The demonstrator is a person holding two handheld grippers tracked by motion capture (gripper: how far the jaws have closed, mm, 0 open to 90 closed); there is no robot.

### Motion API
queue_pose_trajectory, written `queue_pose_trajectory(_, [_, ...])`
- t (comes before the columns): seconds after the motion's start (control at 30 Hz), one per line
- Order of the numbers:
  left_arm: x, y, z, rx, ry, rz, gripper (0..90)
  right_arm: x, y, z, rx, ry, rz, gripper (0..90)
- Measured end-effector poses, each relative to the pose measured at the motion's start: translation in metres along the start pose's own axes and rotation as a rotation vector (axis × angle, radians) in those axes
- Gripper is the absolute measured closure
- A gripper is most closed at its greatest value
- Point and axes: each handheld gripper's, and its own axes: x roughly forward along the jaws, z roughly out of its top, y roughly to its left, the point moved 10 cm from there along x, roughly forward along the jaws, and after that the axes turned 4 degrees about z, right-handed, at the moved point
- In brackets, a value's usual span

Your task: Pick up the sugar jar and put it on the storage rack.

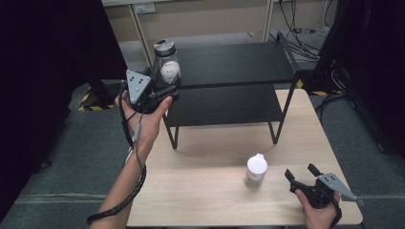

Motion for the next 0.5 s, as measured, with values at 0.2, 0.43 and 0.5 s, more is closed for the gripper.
queue_pose_trajectory(0.2, [-0.005,-0.001,-0.007,-0.005,-0.004,-0.008,11.9,0.000,0.000,0.000,0.001,0.000,0.000,3.6])
queue_pose_trajectory(0.43, [-0.013,-0.006,-0.018,-0.011,-0.009,-0.031,11.9,0.000,0.000,0.000,0.001,0.000,0.000,3.6])
queue_pose_trajectory(0.5, [-0.014,-0.007,-0.021,-0.015,-0.011,-0.036,11.9,0.000,0.000,0.000,0.000,0.000,0.000,3.6])
